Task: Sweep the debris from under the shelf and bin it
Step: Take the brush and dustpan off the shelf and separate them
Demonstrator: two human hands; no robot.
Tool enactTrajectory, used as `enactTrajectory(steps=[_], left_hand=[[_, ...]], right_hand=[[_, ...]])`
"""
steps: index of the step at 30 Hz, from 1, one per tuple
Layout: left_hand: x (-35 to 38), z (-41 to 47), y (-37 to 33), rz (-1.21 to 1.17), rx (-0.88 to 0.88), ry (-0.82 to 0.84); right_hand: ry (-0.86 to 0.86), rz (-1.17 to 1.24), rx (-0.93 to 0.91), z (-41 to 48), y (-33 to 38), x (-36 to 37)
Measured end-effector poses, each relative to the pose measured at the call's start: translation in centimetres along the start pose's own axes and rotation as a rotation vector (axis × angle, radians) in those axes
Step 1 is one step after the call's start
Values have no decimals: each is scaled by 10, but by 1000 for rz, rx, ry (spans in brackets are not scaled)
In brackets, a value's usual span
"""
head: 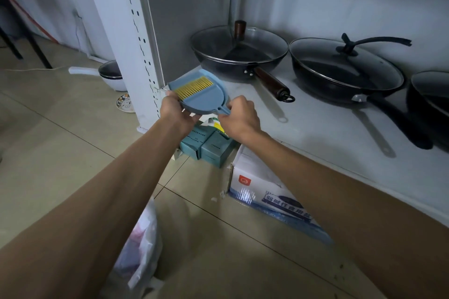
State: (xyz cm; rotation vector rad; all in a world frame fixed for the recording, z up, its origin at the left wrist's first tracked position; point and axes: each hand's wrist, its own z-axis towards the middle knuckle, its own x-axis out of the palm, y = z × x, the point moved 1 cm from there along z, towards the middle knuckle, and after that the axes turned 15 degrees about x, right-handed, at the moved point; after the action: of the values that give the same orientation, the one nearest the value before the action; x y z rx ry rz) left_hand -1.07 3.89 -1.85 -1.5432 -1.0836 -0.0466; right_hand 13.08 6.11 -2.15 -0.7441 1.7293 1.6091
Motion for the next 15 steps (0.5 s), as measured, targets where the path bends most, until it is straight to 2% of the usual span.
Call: enactTrajectory(steps=[9, 15], left_hand=[[4, -13, -3, 106, 54, 46], [8, -17, -7, 119, 87, 75]], right_hand=[[140, 143, 9, -2, -15, -3], [131, 174, -2, -4, -17, -15]])
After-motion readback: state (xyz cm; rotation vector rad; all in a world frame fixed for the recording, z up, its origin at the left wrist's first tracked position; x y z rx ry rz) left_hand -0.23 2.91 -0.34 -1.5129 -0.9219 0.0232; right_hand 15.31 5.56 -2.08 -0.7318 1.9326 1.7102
